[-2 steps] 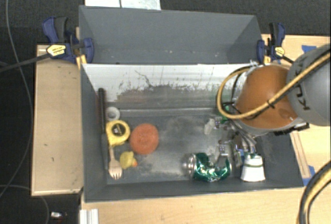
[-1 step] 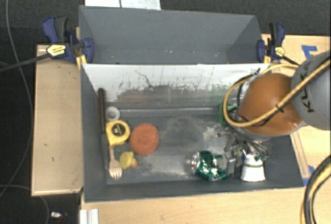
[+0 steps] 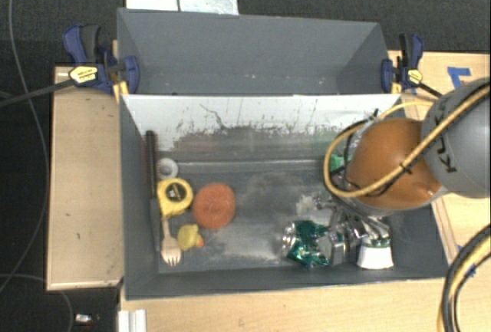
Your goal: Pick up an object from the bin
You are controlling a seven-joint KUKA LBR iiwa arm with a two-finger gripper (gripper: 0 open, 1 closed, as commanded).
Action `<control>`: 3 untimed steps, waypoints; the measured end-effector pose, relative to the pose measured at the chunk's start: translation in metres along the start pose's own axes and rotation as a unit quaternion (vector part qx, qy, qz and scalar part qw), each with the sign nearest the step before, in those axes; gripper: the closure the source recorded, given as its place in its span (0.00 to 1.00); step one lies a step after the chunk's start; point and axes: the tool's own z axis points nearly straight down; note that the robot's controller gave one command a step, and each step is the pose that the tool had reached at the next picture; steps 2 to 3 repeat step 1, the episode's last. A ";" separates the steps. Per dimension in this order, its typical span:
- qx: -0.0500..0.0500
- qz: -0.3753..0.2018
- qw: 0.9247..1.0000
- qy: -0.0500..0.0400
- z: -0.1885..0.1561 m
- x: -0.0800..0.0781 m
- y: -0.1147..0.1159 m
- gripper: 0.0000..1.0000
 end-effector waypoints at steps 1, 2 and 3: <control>0.002 -0.175 0.984 -0.002 0.003 0.007 -0.020 1.00; 0.002 -0.175 0.984 -0.002 0.003 0.007 -0.020 1.00; 0.002 -0.175 0.984 -0.002 0.003 0.007 -0.020 1.00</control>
Offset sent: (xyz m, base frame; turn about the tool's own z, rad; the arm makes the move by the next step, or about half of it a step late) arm 0.0000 0.0000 0.0000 0.0000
